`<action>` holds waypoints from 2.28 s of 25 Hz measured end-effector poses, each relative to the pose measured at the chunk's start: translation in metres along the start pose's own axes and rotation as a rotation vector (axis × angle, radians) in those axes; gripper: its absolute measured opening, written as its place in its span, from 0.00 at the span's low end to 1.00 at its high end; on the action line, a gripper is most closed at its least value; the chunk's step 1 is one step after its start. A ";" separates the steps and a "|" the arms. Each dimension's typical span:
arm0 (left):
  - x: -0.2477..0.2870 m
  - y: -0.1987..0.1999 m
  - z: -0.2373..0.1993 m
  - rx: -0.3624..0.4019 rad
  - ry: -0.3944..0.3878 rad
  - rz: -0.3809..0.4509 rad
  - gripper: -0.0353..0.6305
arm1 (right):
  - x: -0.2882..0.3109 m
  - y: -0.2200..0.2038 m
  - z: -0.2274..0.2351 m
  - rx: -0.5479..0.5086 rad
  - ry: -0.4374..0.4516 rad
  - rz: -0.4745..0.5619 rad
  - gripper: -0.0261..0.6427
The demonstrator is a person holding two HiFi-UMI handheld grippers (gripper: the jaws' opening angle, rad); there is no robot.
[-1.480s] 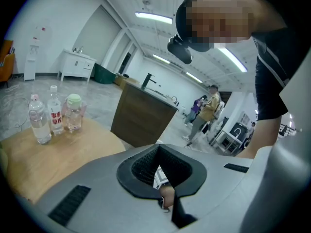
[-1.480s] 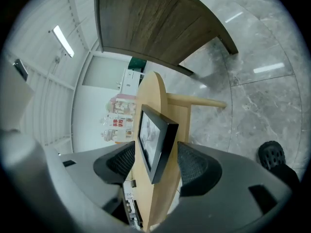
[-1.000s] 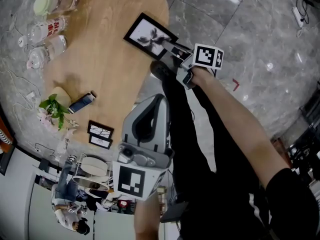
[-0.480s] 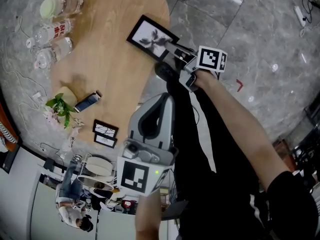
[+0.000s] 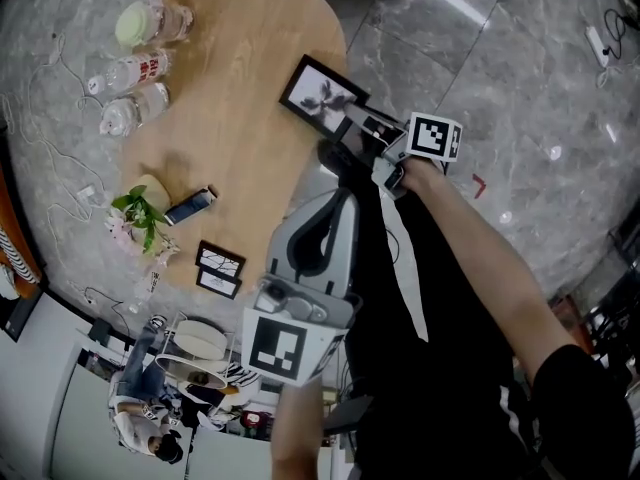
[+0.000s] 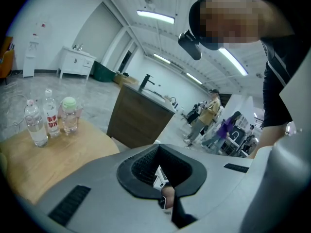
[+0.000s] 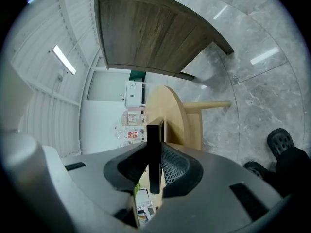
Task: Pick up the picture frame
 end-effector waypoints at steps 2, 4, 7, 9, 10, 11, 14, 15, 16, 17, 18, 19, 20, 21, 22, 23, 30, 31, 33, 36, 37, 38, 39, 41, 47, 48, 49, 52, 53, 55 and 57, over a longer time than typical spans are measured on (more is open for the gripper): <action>-0.003 0.006 0.004 0.003 0.004 0.010 0.07 | -0.002 0.005 -0.014 0.002 0.061 0.005 0.15; -0.008 0.013 0.009 0.002 0.009 0.022 0.07 | -0.005 0.009 -0.030 0.011 0.109 0.014 0.15; -0.017 0.023 0.019 0.003 0.020 0.039 0.07 | -0.020 0.012 -0.049 0.026 0.104 0.019 0.15; -0.023 0.030 0.026 0.022 0.026 0.051 0.07 | -0.029 0.018 -0.066 0.021 0.114 0.022 0.15; -0.026 0.035 0.029 0.039 0.028 0.058 0.07 | -0.033 0.021 -0.078 0.020 0.134 0.024 0.15; -0.029 0.039 0.032 0.054 0.030 0.064 0.07 | -0.038 0.023 -0.091 0.023 0.150 0.025 0.15; -0.039 0.058 0.042 0.071 0.045 0.090 0.07 | -0.052 0.028 -0.128 0.015 0.177 0.023 0.15; -0.042 0.067 0.046 0.076 0.052 0.106 0.07 | -0.054 0.031 -0.143 0.003 0.192 0.019 0.15; -0.046 0.076 0.049 0.084 0.058 0.126 0.07 | -0.057 0.035 -0.159 -0.009 0.208 0.017 0.15; -0.050 0.086 0.053 0.094 0.062 0.145 0.07 | -0.060 0.038 -0.175 -0.021 0.223 0.017 0.15; -0.055 0.096 0.058 0.106 0.066 0.161 0.07 | -0.064 0.041 -0.190 -0.030 0.235 0.022 0.15; -0.060 0.105 0.063 0.118 0.070 0.175 0.07 | -0.070 0.043 -0.206 -0.036 0.246 0.029 0.15; -0.066 0.114 0.069 0.130 0.075 0.189 0.07 | -0.077 0.046 -0.222 -0.040 0.258 0.037 0.15; -0.072 0.122 0.075 0.140 0.079 0.202 0.07 | -0.083 0.048 -0.239 -0.043 0.270 0.043 0.15; -0.079 0.130 0.081 0.148 0.084 0.214 0.07 | -0.090 0.049 -0.255 -0.046 0.281 0.048 0.15; -0.085 0.137 0.087 0.154 0.087 0.227 0.07 | -0.096 0.049 -0.270 -0.050 0.291 0.054 0.15; -0.126 0.173 0.107 0.198 0.116 0.305 0.07 | -0.126 0.064 -0.374 -0.134 0.410 0.119 0.15; -0.132 0.174 0.109 0.200 0.120 0.310 0.07 | -0.132 0.063 -0.386 -0.141 0.423 0.129 0.15; -0.146 0.179 0.114 0.206 0.125 0.324 0.07 | -0.147 0.060 -0.410 -0.145 0.446 0.152 0.15; -0.177 0.190 0.121 0.222 0.127 0.356 0.07 | -0.169 0.049 -0.448 -0.141 0.480 0.195 0.15; -0.186 0.192 0.122 0.225 0.123 0.367 0.07 | -0.176 0.044 -0.457 -0.133 0.489 0.212 0.15; -0.193 0.194 0.123 0.226 0.119 0.377 0.07 | -0.181 0.041 -0.462 -0.125 0.495 0.228 0.15; -0.196 0.194 0.123 0.227 0.113 0.387 0.07 | -0.186 0.040 -0.465 -0.122 0.499 0.243 0.15; -0.202 0.195 0.122 0.233 0.096 0.404 0.07 | -0.191 0.036 -0.471 -0.128 0.507 0.265 0.15; -0.223 0.209 0.119 0.265 0.043 0.432 0.07 | -0.205 0.018 -0.499 -0.140 0.523 0.330 0.15; -0.227 0.212 0.118 0.275 0.036 0.438 0.07 | -0.207 0.015 -0.503 -0.142 0.527 0.342 0.15; -0.232 0.213 0.117 0.286 0.029 0.443 0.07 | -0.210 0.010 -0.506 -0.144 0.531 0.353 0.15; -0.253 0.214 0.113 0.307 0.011 0.462 0.07 | -0.221 -0.013 -0.516 -0.146 0.549 0.387 0.15; -0.263 0.212 0.113 0.309 0.004 0.468 0.07 | -0.225 -0.024 -0.520 -0.141 0.553 0.397 0.15; -0.283 0.208 0.115 0.311 -0.017 0.476 0.07 | -0.234 -0.046 -0.527 -0.134 0.555 0.414 0.15; -0.295 0.204 0.117 0.308 -0.042 0.481 0.07 | -0.242 -0.062 -0.531 -0.144 0.555 0.430 0.15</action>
Point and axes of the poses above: the fingertips, and each gripper's own axes: x forward along the fingers, z to its right, y out of its top, the point moved 2 cm from there along -x, backward along the fingers, and after that the axes turned 2 degrees about y, right-handed, at the moved point
